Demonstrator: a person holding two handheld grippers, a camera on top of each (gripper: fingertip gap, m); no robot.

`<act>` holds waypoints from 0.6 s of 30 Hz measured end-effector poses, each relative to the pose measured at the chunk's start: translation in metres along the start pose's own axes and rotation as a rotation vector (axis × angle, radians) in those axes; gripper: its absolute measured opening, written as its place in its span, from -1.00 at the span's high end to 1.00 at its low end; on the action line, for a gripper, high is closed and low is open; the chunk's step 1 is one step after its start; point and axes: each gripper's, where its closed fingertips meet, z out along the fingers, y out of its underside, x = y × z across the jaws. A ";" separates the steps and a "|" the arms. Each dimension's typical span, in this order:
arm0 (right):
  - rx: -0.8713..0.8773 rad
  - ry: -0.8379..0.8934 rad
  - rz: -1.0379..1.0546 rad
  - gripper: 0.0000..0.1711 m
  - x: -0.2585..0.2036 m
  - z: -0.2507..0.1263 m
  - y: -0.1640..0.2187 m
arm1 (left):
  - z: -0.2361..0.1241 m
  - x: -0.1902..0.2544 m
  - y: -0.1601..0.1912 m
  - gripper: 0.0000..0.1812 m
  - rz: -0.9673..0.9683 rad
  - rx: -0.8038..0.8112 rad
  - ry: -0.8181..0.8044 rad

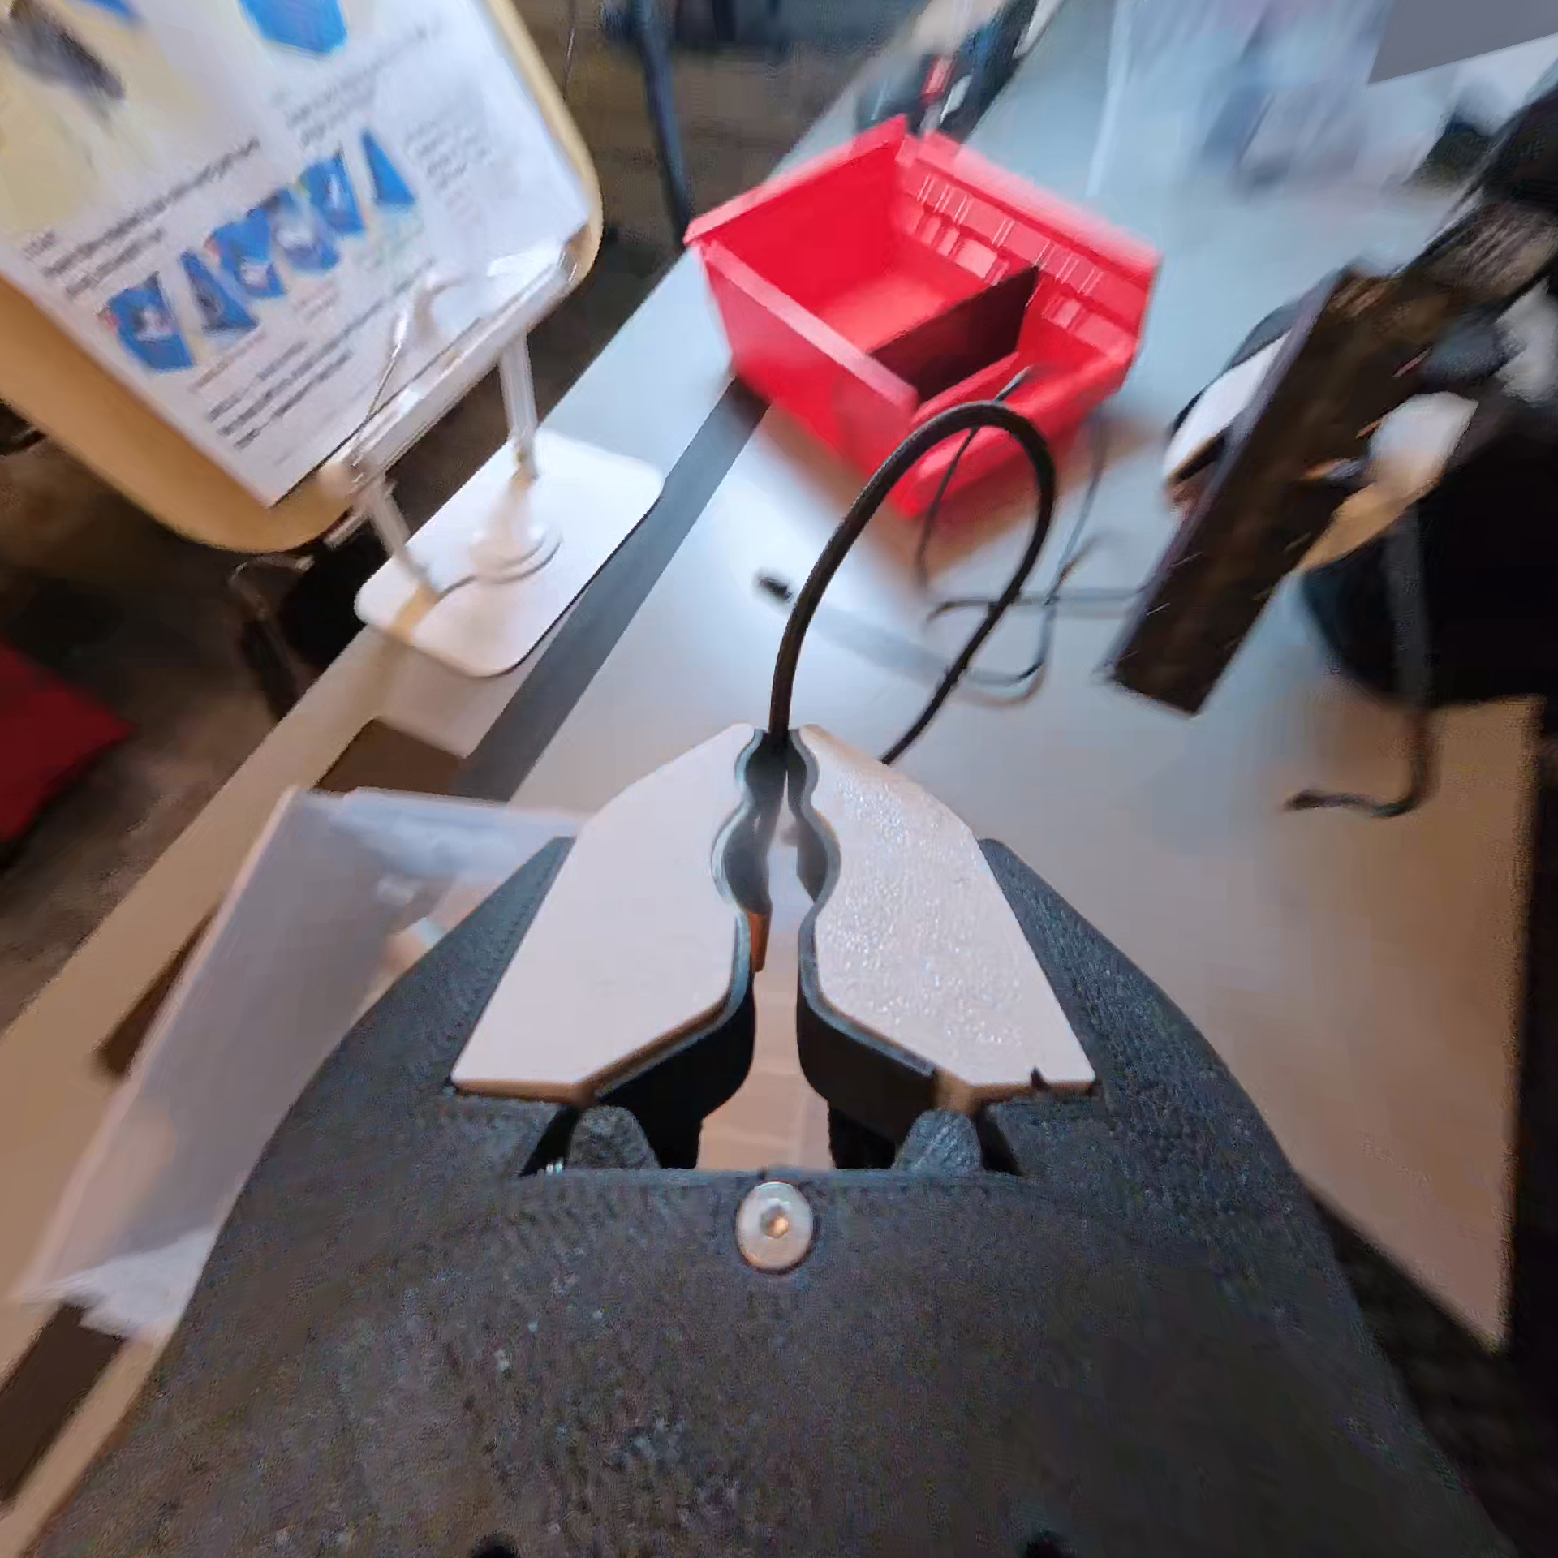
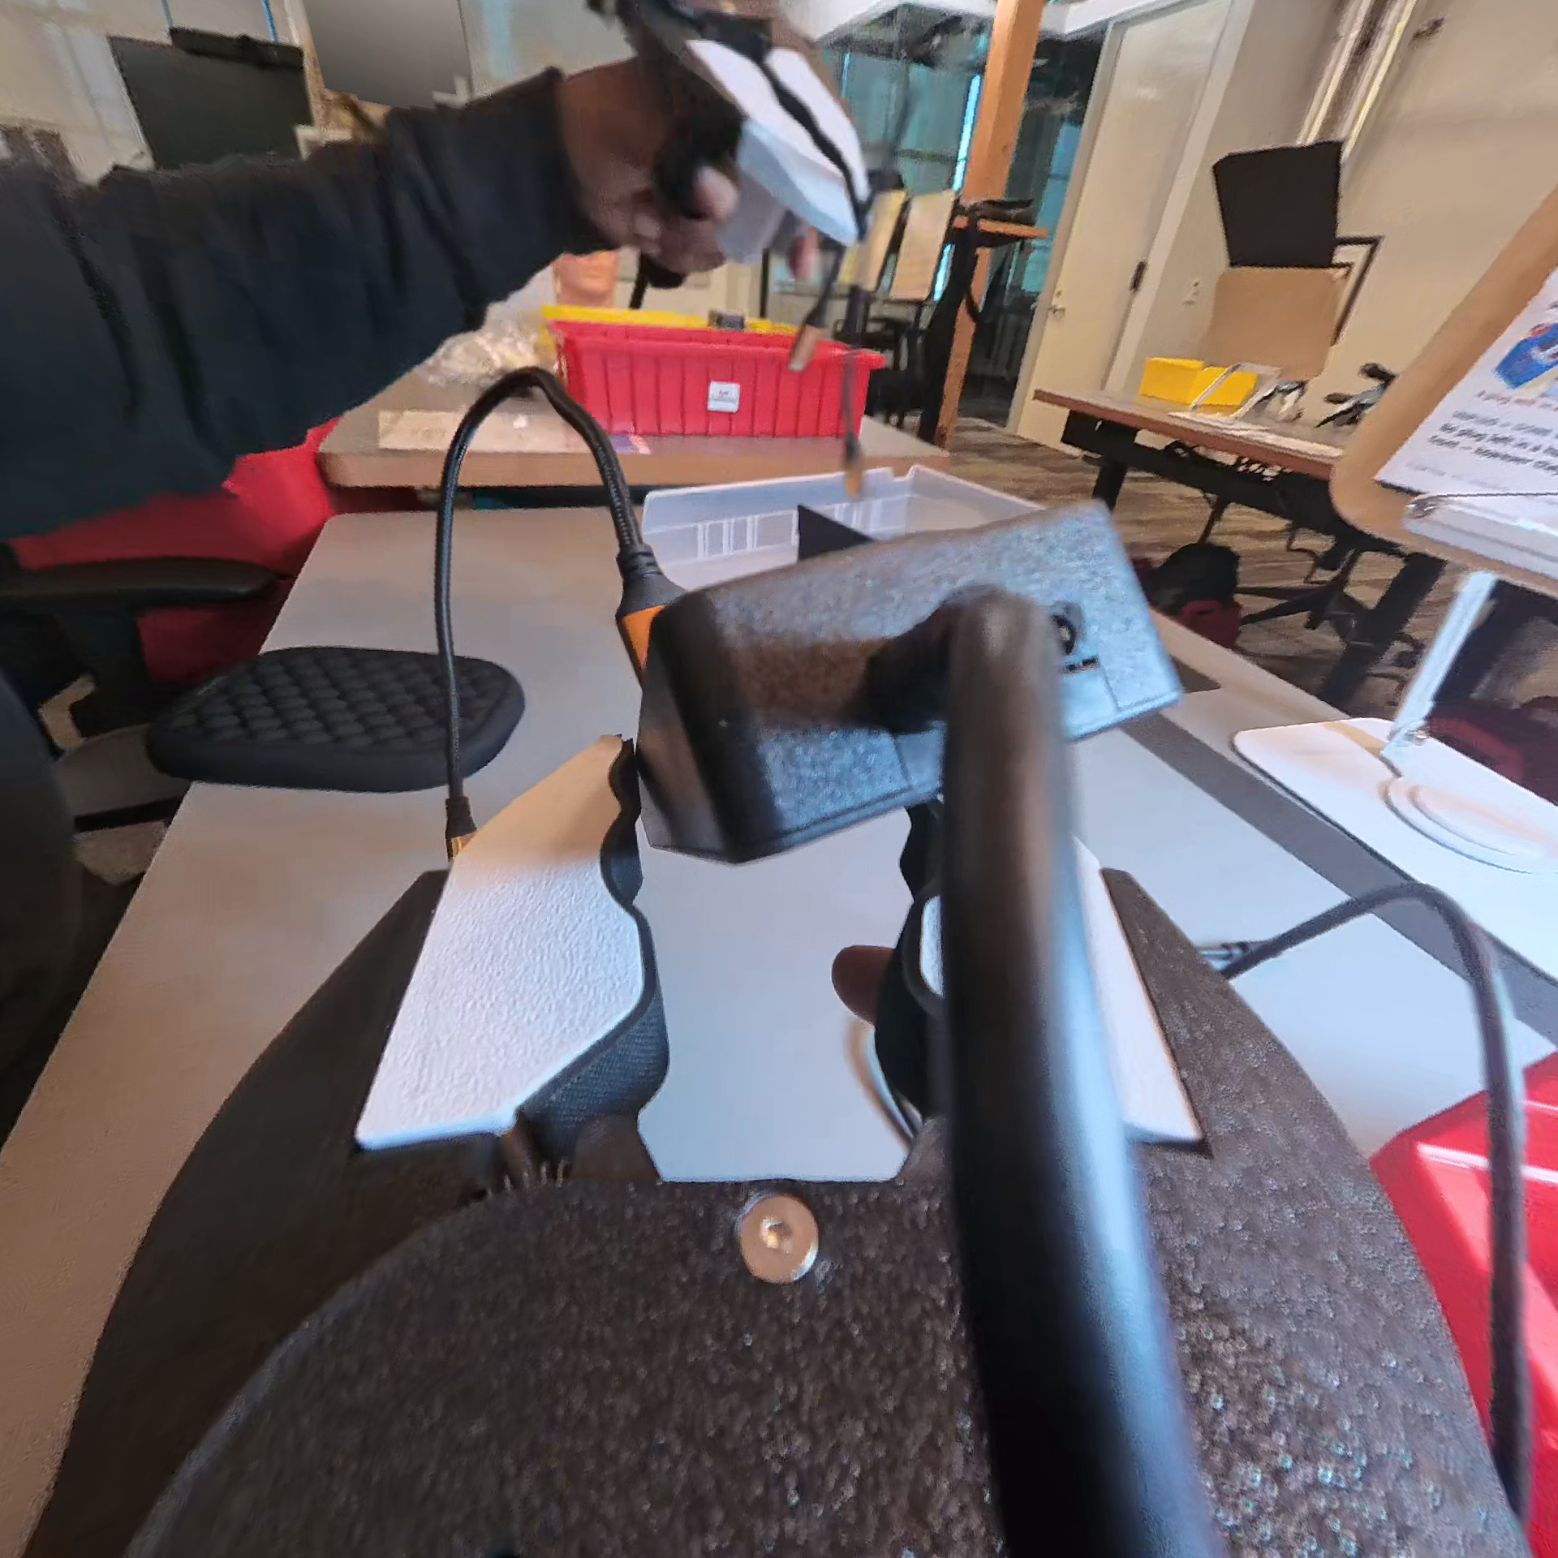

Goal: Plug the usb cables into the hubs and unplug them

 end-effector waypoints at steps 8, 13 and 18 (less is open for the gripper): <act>0.137 0.087 0.078 0.29 0.025 -0.026 -0.022 | 0.082 0.107 0.094 0.95 -0.360 -0.054 0.220; 0.147 0.123 0.106 0.29 0.037 -0.031 -0.019 | 0.108 0.117 0.157 0.87 -0.283 -0.270 0.140; 0.135 0.150 0.111 0.29 0.043 -0.030 -0.015 | 0.101 0.133 0.136 0.81 -0.043 -0.280 0.208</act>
